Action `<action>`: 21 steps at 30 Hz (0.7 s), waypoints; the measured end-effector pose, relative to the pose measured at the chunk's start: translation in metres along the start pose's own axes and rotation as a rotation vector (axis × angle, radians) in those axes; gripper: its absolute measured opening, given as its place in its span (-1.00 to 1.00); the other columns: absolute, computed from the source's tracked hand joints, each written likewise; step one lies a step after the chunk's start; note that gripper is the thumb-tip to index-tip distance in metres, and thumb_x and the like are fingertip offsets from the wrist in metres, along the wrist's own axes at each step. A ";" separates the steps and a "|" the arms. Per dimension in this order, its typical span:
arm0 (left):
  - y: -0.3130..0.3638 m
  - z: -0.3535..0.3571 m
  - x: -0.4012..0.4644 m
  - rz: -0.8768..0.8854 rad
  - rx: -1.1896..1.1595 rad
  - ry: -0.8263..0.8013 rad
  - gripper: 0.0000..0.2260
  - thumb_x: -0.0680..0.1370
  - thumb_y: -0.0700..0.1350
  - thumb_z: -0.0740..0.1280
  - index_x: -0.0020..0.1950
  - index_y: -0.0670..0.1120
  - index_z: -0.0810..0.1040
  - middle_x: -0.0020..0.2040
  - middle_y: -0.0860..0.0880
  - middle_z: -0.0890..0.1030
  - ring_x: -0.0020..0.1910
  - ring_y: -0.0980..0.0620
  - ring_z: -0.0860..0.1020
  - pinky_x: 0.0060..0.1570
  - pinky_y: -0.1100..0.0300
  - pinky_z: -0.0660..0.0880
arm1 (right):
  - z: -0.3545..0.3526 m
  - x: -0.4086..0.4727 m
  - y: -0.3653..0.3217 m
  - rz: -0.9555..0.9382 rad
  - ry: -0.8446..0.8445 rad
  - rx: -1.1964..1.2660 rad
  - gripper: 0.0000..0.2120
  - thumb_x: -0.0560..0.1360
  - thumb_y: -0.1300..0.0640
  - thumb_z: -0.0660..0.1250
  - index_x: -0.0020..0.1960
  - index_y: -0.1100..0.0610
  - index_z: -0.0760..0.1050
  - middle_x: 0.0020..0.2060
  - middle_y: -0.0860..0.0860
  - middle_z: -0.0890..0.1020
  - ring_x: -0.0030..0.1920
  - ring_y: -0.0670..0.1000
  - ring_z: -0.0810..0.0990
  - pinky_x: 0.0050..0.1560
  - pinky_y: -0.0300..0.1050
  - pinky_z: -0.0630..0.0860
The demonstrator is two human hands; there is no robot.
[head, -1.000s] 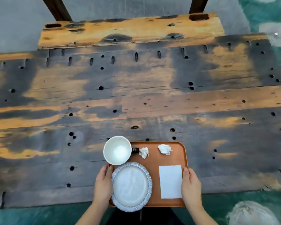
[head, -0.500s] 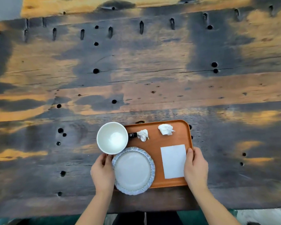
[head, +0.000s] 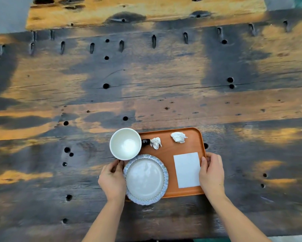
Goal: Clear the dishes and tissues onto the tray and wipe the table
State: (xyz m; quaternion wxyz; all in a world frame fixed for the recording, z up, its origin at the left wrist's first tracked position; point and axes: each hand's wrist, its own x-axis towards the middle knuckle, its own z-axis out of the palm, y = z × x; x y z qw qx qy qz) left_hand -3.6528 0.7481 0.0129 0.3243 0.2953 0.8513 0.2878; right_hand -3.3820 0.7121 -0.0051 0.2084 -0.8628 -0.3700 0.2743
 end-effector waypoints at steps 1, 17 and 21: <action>0.000 -0.001 0.003 0.002 0.002 -0.019 -0.87 0.56 -0.22 0.43 0.08 -0.18 0.72 -0.02 -0.06 0.69 -0.03 0.01 0.59 0.03 0.09 0.50 | 0.000 0.001 -0.001 0.007 0.001 -0.003 -0.93 0.62 0.11 0.23 0.09 0.07 0.44 -0.02 -0.06 0.45 0.02 0.00 0.52 0.02 -0.06 0.51; -0.007 -0.036 0.003 -0.010 0.124 -0.320 -0.92 0.59 -0.20 0.31 -0.01 -0.06 0.59 -0.13 0.01 0.64 -0.14 0.06 0.58 -0.20 0.19 0.47 | -0.033 -0.007 0.002 0.098 -0.240 -0.068 -0.67 0.53 0.17 0.31 0.28 0.18 0.42 0.11 0.07 0.55 0.10 0.10 0.57 0.13 0.09 0.54; -0.041 -0.069 -0.023 -0.195 0.161 -0.471 -0.86 0.62 -0.25 0.24 -0.13 -0.12 0.50 -0.27 -0.10 0.58 -0.36 -0.08 0.50 -0.32 0.13 0.46 | -0.059 -0.052 0.026 0.105 -0.312 -0.106 -0.68 0.53 0.18 0.35 0.26 0.22 0.48 0.18 0.16 0.57 0.18 0.16 0.56 0.25 0.05 0.47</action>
